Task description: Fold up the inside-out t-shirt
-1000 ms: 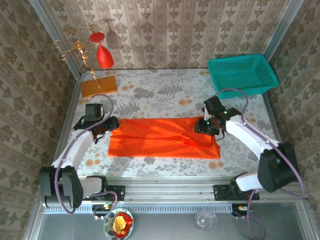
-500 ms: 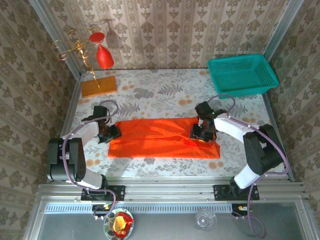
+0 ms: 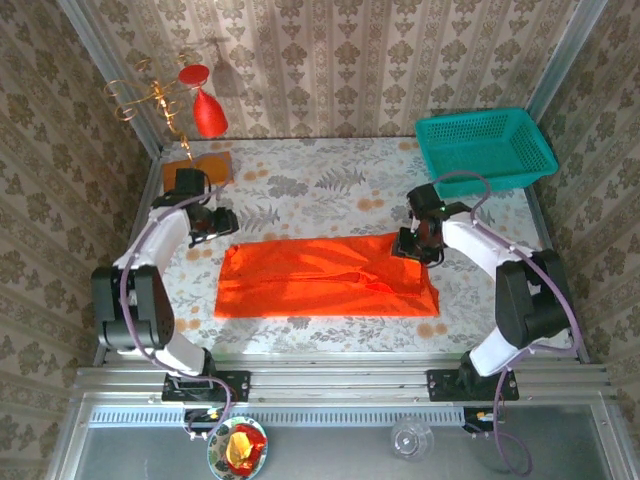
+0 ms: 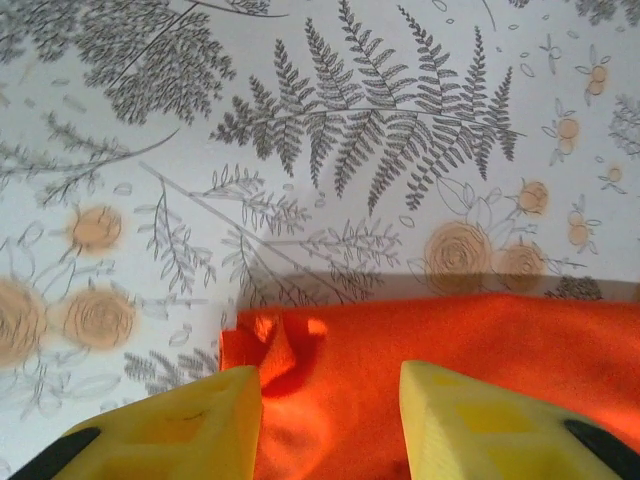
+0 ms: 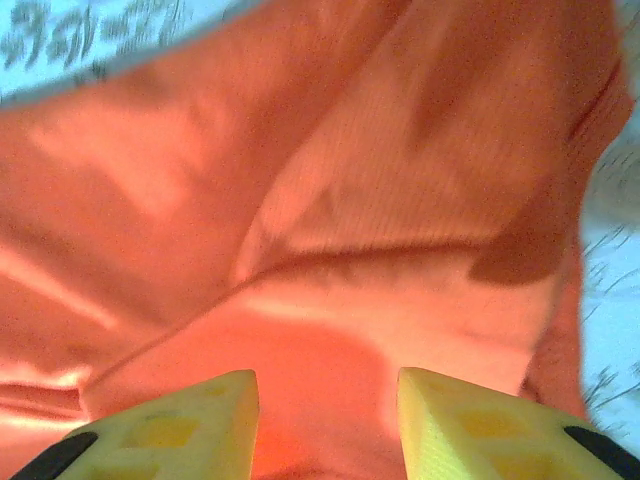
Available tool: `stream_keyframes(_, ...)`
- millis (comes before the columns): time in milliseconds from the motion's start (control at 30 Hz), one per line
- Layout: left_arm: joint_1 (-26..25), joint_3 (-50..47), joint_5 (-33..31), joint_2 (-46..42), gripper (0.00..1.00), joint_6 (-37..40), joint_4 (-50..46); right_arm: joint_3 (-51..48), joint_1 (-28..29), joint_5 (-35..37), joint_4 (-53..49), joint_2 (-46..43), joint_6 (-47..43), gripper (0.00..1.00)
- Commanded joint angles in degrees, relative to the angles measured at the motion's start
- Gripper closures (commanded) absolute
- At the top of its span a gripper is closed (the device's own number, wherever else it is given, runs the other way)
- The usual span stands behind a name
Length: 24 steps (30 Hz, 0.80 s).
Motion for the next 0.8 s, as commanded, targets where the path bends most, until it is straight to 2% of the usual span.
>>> stream_keyframes(0,0.46,3.14,-0.87,5.34,0.59,5.93,-7.13,4.71,-0.98,3.41,-3.86,4.82,-4.91,0.57)
stream_keyframes(233,0.56,7.31,-1.02,13.15,0.64,7.32,-9.41,12.35,-0.99,4.34,-4.73,13.29,-6.59,0.54)
stream_keyframes(467,0.89,7.58,-1.69,15.66,0.86,6.48,-7.75,13.61,-1.41,4.56,-4.53,17.97,-6.14,0.54)
stream_keyframes(600,1.71,6.89,-4.13,14.86,0.99,5.65,-6.61,12.73,-2.16,4.70,-4.11,18.24,-5.61,0.54)
stream_keyframes(767,4.02,5.32,-6.95,12.35,1.00,3.62,-4.87,12.27,-3.83,5.62,-5.27,19.25,-5.02,0.55)
